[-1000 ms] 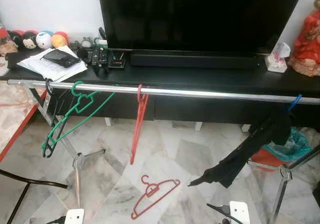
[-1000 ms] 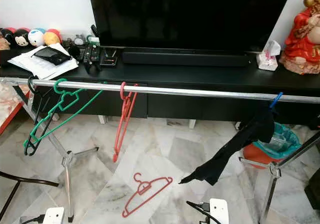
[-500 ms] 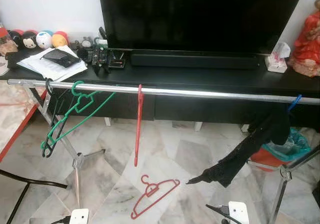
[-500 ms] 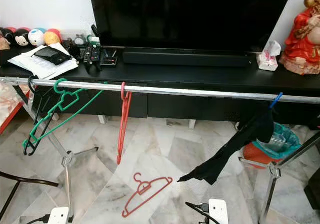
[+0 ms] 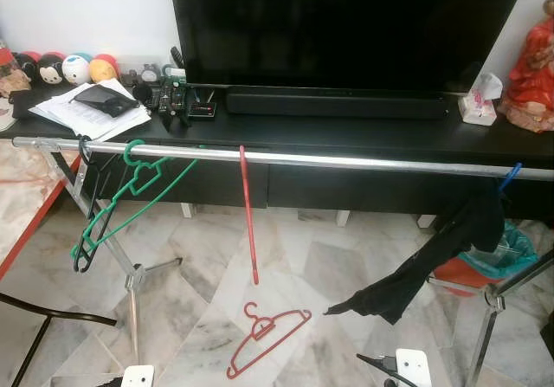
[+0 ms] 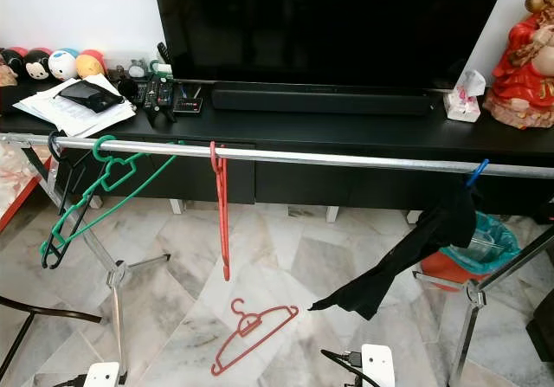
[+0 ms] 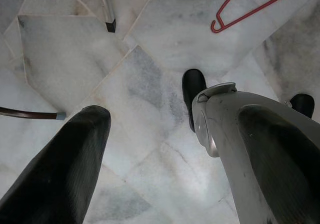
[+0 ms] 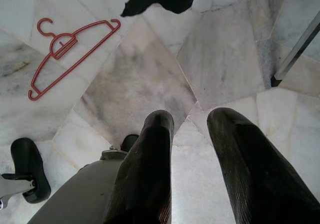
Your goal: Hang hanger
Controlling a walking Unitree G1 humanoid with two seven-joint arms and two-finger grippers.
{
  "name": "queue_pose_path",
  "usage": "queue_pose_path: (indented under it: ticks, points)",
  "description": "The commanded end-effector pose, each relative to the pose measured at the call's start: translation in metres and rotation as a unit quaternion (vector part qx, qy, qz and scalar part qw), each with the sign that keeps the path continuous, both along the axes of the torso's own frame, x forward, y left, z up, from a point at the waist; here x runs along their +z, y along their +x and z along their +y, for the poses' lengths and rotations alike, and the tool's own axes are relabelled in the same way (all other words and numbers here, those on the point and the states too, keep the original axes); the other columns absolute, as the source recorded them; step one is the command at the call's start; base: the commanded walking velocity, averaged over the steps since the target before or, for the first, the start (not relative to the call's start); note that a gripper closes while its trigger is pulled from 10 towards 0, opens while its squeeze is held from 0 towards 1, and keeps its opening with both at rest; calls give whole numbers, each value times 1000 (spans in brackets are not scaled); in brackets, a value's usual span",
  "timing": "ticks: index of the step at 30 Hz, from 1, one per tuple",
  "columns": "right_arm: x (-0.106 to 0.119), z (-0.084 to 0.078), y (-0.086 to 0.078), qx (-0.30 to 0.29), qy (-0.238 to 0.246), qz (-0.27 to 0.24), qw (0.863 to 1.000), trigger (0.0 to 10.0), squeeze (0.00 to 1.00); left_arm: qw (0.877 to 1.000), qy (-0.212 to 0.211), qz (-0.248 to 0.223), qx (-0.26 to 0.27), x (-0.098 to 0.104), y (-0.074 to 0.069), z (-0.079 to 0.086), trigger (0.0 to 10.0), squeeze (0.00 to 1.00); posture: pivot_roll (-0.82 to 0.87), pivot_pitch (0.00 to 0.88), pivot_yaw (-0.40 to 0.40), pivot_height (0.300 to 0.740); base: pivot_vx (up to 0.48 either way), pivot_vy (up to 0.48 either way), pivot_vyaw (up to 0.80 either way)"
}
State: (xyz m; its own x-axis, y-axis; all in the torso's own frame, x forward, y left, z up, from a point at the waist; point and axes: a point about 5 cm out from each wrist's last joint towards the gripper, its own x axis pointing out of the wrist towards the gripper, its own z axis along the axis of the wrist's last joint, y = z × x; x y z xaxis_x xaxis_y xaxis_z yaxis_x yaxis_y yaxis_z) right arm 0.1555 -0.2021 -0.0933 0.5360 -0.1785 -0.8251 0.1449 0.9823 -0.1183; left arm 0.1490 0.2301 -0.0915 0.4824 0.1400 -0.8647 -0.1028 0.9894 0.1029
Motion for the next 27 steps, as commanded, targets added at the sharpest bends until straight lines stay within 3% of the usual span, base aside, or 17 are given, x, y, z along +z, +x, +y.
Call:
queue_pose_path:
  ticks: [1,27]
  points:
    - [0,-1,0,-1,-2,0,1000,10000,0,1000,9,6,-8,0,-1,3,10000,0,-123,0,-35,740,0,0,0]
    - [2,-1,5,-14,0,-3,1000,10000,0,1000,3,1,-8,2,3,3,10000,0,-124,0,-34,740,-295,0,0]
